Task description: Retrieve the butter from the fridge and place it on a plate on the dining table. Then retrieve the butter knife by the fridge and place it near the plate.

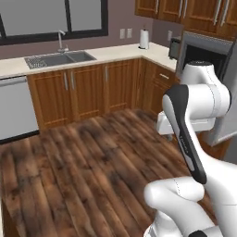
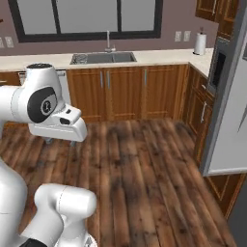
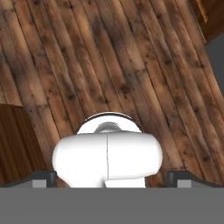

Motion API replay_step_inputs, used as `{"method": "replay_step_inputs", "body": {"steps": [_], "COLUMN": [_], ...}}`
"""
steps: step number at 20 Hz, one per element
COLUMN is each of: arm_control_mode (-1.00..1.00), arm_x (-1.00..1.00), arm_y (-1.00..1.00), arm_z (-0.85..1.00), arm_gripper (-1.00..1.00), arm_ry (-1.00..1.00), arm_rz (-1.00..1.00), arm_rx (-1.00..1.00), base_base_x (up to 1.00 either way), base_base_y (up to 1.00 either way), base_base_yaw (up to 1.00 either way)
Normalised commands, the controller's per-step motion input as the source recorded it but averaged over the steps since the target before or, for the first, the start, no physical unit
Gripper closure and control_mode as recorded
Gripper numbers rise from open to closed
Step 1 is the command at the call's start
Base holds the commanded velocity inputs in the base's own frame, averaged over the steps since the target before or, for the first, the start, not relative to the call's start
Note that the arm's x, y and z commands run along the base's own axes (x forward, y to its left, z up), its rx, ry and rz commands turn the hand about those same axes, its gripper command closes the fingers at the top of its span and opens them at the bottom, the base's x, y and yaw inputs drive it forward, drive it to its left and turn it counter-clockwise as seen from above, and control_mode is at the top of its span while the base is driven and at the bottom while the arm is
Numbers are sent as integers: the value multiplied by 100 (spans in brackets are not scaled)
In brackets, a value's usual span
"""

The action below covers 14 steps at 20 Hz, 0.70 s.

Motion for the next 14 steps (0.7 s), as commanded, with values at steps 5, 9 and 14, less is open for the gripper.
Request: {"method": "replay_step_inputs", "body": {"steps": [5,9,14], "arm_control_mode": [100,100,100], "arm_x": [0,0,0], "arm_y": [0,0,0], "arm_z": [0,0,0], "arm_gripper": [-100,-100,-100], "arm_ry": [0,0,0], "arm_rz": [0,0,0], "arm_rx": [0,0,0], "base_base_x": [100,100,100], "base_base_y": [0,0,0], "base_base_yaw": [0,0,0]}}
